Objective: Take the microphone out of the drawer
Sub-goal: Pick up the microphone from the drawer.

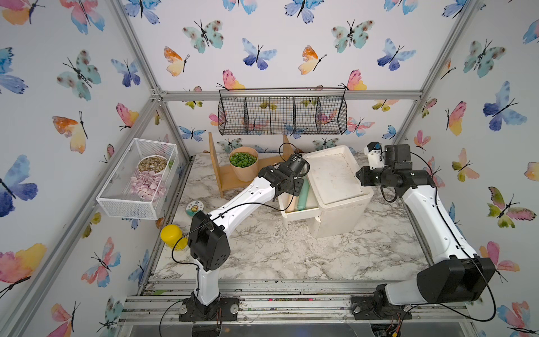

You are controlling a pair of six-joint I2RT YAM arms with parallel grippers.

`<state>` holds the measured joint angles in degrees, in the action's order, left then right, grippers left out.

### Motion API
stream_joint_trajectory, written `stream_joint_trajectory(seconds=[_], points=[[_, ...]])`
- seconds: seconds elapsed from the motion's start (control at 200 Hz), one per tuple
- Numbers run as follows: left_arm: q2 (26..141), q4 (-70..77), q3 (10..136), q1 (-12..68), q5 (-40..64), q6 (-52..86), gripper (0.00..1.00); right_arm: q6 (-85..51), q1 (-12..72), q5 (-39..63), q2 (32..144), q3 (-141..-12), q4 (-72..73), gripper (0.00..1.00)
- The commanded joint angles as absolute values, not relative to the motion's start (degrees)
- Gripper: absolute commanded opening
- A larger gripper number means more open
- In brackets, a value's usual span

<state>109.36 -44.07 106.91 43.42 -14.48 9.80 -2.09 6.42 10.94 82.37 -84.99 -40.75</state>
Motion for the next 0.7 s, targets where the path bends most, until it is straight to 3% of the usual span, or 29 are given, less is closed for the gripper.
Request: stream_joint_trajectory(seconds=[0.0,0.31,0.541,0.696], points=[[112.0,-46.9,107.8,44.1,-17.4,8.8,0.63,-6.2,6.3,15.7,80.6,-85.6,-33.1,0.06],[117.3,-51.6,112.0,44.7,-16.9,9.3,0.61,-6.0,6.2,15.6,81.0,-85.5,-33.0,0.06],[118.2,-52.4,112.1,44.7,-16.9,9.4,0.41,-6.0,6.2,15.6,81.0,-85.4,-32.7,0.06],[118.2,-52.4,112.3,44.7,-16.9,9.7,0.33,-5.9,6.2,15.6,81.0,-85.3,-32.7,0.06]])
